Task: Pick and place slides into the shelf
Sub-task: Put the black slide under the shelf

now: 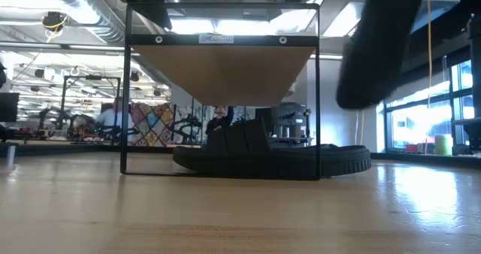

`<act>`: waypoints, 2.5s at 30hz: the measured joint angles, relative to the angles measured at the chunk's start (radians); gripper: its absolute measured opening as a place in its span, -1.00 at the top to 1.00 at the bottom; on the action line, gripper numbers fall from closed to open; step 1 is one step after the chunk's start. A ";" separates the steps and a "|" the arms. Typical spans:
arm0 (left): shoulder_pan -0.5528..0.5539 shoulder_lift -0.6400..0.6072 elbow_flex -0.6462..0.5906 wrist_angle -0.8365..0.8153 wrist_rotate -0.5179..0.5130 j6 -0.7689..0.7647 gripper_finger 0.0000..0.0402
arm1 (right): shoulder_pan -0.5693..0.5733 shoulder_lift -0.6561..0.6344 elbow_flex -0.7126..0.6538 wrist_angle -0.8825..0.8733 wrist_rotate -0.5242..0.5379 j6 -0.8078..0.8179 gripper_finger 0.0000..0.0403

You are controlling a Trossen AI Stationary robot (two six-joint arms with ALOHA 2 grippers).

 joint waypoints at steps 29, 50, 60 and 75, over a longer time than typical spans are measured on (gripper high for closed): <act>0.000 0.014 0.000 0.014 -0.004 0.000 0.03 | 0.195 0.018 -0.469 0.576 -0.183 -0.036 0.70; 0.000 0.014 0.000 0.016 -0.004 -0.005 0.03 | 0.255 0.019 -0.471 0.546 -0.366 0.200 0.40; 0.000 0.014 0.000 0.015 -0.004 -0.004 0.03 | 0.255 0.019 -0.471 0.546 -0.369 0.221 0.40; 0.000 0.014 0.000 0.015 -0.004 -0.007 0.03 | 0.257 0.020 -0.591 0.680 -0.377 0.264 0.39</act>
